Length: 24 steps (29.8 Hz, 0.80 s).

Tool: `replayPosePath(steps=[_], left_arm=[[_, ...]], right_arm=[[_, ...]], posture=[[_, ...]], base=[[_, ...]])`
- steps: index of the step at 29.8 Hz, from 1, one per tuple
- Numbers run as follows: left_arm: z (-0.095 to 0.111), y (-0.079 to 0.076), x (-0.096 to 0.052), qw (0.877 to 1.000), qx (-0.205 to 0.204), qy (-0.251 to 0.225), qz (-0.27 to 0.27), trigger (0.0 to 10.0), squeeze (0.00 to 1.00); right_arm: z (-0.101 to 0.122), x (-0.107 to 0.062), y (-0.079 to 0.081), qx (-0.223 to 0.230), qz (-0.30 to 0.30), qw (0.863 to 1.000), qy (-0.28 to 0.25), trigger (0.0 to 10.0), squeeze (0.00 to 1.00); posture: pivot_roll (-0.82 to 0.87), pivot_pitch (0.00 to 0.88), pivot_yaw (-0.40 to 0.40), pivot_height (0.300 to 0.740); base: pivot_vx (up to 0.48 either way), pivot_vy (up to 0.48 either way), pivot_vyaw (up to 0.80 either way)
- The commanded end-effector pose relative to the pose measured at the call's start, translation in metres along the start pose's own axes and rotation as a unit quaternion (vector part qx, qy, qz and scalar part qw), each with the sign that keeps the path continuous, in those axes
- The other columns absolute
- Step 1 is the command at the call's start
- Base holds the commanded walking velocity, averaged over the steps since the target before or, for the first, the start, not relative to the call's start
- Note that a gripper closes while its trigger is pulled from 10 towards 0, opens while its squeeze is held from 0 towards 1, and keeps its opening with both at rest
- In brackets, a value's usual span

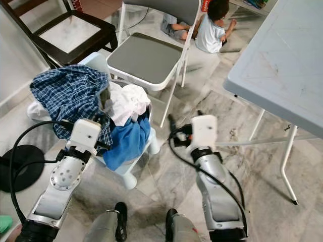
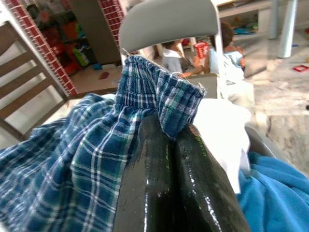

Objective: Hang hanger

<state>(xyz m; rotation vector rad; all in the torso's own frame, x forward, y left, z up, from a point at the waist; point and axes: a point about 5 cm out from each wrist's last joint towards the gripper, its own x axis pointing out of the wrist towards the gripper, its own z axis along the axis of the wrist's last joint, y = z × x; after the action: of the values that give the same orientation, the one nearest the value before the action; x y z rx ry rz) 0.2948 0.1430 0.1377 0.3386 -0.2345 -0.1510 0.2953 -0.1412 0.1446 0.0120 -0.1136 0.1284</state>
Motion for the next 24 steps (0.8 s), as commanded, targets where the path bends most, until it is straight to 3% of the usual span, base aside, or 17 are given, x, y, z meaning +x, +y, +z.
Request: replayPosePath(steps=[1,9,15,19,24], left_arm=[[0.000,0.002,-0.003,1.000,-0.014,0.004,-0.004,10.0,0.00],[-0.020,-0.003,0.000,0.998,-0.033,0.053,-0.013,10.0,0.00],[-0.029,-0.017,0.005,0.995,-0.050,0.076,-0.034,10.0,0.00],[-0.037,-0.019,0.007,0.995,-0.028,0.080,-0.045,10.0,0.00],[-0.039,-0.014,0.016,0.995,-0.044,0.088,-0.033,10.0,0.00]], right_arm=[[-0.008,-0.003,-0.007,0.014,-0.028,0.999,0.010,10.0,0.00],[-0.019,-0.004,-0.021,0.039,-0.088,0.995,0.018,10.0,0.00],[-0.033,-0.011,-0.031,0.061,-0.128,0.989,0.030,10.0,0.00],[-0.041,-0.018,-0.039,0.068,-0.158,0.984,0.037,10.0,0.00],[-0.049,-0.039,-0.063,0.054,-0.202,0.977,0.050,10.0,0.00]], posture=[[0.03,0.154,0.032,0.740],[0.01,0.060,0.050,0.740],[-0.02,0.001,0.066,0.740],[-0.04,0.000,0.061,0.740],[-0.09,0.000,0.073,0.740]], base=[[0.000,0.000,0.00],[0.000,0.000,0.00],[0.000,0.000,0.00],[0.000,0.000,0.00],[0.000,0.000,0.00]])
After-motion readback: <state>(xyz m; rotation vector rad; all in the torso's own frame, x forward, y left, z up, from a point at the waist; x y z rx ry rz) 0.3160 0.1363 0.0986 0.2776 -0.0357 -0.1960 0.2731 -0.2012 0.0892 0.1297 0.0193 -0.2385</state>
